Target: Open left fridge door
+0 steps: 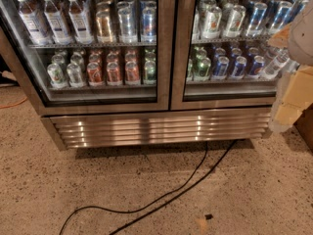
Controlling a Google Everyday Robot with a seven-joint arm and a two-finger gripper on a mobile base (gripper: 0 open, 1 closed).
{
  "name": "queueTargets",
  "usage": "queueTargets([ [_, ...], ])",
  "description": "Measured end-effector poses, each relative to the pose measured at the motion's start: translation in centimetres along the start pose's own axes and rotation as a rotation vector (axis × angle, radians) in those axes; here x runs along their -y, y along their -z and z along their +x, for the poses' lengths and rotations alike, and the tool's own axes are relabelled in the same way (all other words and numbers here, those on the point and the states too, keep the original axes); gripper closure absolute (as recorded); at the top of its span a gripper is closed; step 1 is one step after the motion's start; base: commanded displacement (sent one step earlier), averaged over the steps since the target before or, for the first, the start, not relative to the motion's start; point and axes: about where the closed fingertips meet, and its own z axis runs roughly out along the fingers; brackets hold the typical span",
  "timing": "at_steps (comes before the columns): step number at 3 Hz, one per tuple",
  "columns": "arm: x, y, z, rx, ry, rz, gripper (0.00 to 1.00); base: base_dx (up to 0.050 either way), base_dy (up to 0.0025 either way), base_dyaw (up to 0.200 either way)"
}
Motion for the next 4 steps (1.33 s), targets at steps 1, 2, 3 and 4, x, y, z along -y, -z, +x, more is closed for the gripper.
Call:
queueTargets([
  [1, 0.0, 0.0, 0.0, 0.0, 0.0, 0.0, 0.0, 0.05, 0.0, 0.0],
  [2, 0.0, 0.0, 0.0, 0.0, 0.0, 0.0, 0.0, 0.037, -0.00251, -0.136],
  [3, 0.0, 0.0, 0.0, 0.0, 0.0, 0.0, 0.0, 0.048, 0.00006, -0.001],
  [4, 0.0, 0.0, 0.0, 0.0, 0.0, 0.0, 0.0, 0.048, 0.00001, 0.0],
])
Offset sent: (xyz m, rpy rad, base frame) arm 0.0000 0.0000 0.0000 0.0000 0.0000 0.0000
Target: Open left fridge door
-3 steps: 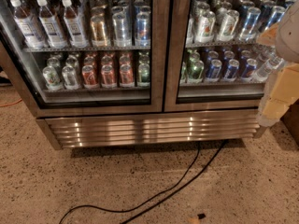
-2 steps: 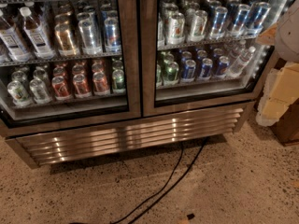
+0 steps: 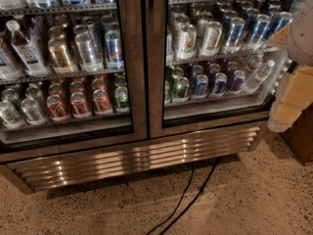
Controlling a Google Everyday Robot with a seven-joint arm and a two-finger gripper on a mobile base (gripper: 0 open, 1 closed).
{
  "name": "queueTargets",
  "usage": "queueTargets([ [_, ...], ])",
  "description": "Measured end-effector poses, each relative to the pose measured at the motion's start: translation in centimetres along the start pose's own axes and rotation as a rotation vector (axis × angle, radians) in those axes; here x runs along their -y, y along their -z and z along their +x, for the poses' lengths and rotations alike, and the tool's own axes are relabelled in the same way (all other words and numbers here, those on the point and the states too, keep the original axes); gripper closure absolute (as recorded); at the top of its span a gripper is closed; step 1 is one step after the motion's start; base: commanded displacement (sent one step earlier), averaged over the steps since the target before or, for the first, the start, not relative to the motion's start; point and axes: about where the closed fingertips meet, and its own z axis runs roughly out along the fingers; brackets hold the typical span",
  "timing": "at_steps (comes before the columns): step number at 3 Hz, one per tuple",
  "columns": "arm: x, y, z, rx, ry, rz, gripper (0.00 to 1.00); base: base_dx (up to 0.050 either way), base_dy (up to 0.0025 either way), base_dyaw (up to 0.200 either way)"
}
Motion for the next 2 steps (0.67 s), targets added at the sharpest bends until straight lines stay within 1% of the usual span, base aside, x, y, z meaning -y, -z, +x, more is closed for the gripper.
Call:
queueTargets([
  [2, 0.0, 0.0, 0.0, 0.0, 0.0, 0.0, 0.0, 0.049, -0.00002, 0.0],
])
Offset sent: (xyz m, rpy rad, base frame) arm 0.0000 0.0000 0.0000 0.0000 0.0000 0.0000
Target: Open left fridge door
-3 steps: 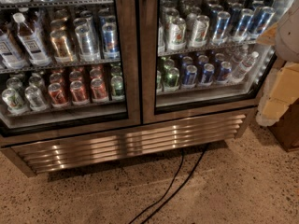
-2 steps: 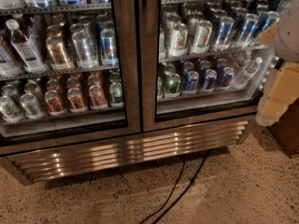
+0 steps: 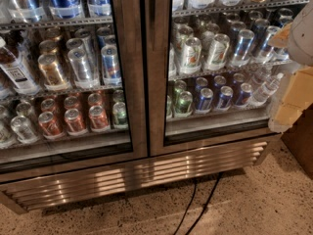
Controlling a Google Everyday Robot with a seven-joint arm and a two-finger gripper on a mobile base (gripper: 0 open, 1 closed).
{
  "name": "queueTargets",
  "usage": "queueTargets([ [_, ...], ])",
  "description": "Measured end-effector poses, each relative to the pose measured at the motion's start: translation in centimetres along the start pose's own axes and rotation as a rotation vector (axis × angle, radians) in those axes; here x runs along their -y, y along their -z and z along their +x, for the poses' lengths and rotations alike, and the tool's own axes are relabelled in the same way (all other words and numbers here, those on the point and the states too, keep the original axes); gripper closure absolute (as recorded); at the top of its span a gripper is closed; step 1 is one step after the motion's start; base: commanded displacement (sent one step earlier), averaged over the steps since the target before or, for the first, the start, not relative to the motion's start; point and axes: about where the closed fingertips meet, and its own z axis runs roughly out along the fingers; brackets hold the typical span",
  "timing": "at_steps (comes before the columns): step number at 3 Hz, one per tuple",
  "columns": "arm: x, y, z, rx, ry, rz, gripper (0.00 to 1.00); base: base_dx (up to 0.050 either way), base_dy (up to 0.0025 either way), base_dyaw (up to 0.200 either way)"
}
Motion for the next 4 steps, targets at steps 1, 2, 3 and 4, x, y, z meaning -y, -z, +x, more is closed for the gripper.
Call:
queueTargets([
  [1, 0.0, 0.0, 0.0, 0.0, 0.0, 0.0, 0.0, 0.049, -0.00001, 0.0],
  [2, 0.0, 0.0, 0.0, 0.0, 0.0, 0.0, 0.0, 0.034, -0.00005, 0.001],
  [3, 0.0, 0.0, 0.0, 0.0, 0.0, 0.0, 0.0, 0.0, 0.00001, 0.194],
  [4, 0.0, 0.0, 0.0, 0.0, 0.0, 0.0, 0.0, 0.0, 0.0, 0.0],
])
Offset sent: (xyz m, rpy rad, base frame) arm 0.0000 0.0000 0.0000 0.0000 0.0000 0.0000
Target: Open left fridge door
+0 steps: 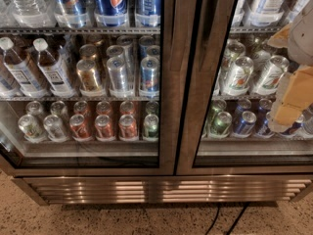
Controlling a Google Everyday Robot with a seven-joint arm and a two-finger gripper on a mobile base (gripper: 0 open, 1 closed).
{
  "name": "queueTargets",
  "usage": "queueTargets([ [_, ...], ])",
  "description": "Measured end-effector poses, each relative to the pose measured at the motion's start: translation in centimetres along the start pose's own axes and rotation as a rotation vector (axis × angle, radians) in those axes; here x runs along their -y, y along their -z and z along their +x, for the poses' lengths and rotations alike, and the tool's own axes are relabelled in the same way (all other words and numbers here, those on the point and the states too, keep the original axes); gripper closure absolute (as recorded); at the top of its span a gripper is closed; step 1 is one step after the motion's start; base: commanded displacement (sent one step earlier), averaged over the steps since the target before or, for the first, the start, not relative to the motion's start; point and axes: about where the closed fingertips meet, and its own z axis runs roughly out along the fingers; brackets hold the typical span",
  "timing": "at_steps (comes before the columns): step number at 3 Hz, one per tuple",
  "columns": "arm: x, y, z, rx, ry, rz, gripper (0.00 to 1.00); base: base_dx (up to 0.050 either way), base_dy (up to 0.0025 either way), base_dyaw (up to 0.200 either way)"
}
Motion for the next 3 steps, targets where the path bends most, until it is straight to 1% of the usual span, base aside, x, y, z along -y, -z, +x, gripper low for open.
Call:
queueTargets([
  [1, -0.8, -1.5, -1.6, 0.09, 0.009, -0.049, 0.0, 0.0, 0.0, 0.0],
  [2, -2.4, -3.9, -4.5, 0.265, 0.028, -0.146, 0.0, 0.0, 0.0, 0.0],
  [3, -4.7, -5.6, -5.0, 0.453, 0.053, -0.202, 0.0, 0.0, 0.0, 0.0],
])
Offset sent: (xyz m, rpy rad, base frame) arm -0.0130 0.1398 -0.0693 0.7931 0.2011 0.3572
